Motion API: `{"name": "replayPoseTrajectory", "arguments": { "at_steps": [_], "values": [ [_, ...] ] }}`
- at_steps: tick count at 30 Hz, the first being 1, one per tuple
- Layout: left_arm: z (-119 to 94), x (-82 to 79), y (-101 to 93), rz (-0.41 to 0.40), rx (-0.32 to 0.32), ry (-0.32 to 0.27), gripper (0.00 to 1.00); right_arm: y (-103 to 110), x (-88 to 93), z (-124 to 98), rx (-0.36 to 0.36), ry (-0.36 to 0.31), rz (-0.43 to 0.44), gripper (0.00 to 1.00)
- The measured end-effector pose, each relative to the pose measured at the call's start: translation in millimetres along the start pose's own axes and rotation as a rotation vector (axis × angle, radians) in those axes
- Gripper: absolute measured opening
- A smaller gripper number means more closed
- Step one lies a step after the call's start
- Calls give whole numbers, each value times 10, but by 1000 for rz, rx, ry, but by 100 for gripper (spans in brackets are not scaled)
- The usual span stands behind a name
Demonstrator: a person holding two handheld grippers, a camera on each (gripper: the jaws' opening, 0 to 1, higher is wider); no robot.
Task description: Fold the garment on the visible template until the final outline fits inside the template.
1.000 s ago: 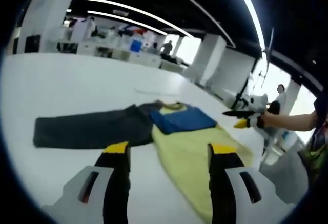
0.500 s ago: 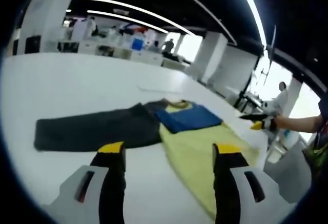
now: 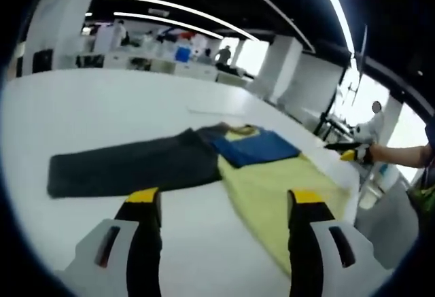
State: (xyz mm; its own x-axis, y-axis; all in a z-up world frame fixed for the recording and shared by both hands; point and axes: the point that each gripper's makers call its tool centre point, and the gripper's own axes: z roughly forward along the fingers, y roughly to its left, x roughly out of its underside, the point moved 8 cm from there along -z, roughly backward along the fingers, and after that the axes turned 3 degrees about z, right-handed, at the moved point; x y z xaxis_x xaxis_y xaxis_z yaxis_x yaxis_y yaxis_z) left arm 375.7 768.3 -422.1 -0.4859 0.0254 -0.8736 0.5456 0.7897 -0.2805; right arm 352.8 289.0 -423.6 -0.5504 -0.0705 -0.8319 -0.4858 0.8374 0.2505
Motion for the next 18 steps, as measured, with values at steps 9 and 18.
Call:
{"name": "replayPoseTrajectory", "arguments": {
  "at_steps": [9,18],
  "values": [
    [-48,-1,323,-59,-100,-34,67,-4,-4,62,-9,7,11,100],
    [-191,95,819,-53,-359,-33,65,-36,12,70,-8,4,25,99]
  ]
}}
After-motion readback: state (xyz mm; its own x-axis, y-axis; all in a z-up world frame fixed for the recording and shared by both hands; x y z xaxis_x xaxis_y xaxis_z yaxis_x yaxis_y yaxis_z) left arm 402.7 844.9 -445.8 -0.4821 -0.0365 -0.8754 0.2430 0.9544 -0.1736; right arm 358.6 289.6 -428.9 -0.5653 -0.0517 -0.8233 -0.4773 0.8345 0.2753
